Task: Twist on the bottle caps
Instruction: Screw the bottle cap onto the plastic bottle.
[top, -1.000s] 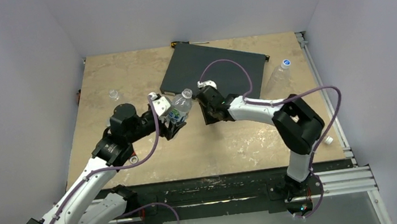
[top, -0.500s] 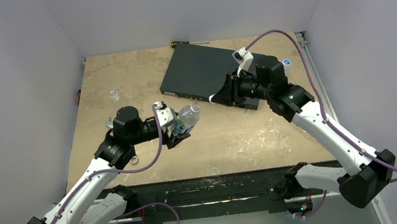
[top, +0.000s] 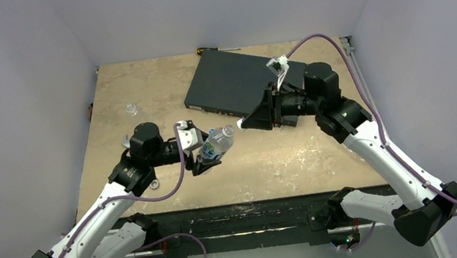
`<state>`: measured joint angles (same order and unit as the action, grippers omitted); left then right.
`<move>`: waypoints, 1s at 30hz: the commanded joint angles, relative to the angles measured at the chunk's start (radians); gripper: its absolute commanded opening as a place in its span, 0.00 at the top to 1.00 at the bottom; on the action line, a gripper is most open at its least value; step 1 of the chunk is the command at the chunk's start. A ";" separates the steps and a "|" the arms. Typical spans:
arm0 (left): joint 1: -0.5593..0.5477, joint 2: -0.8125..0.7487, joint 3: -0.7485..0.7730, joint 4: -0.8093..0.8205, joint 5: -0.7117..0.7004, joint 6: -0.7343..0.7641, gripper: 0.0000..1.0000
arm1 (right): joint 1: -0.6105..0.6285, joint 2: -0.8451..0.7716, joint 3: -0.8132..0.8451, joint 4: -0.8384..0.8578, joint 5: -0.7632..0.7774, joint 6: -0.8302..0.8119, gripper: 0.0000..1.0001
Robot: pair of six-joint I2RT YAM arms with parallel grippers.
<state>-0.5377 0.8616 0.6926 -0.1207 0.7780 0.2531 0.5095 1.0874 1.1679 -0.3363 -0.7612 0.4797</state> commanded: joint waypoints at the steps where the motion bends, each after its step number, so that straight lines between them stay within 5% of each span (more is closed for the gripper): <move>1: 0.001 -0.001 0.021 0.055 0.077 -0.009 0.73 | -0.003 0.020 0.044 0.036 -0.039 0.007 0.88; 18: -0.033 0.041 0.012 0.083 0.068 -0.012 0.75 | 0.063 0.060 0.068 0.029 -0.052 -0.005 0.88; 30: -0.096 0.087 0.044 0.024 -0.002 0.009 0.81 | 0.149 0.090 0.163 -0.240 0.076 -0.196 0.89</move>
<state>-0.6209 0.9344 0.6933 -0.1005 0.7952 0.2504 0.6163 1.1664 1.2598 -0.4770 -0.7437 0.3805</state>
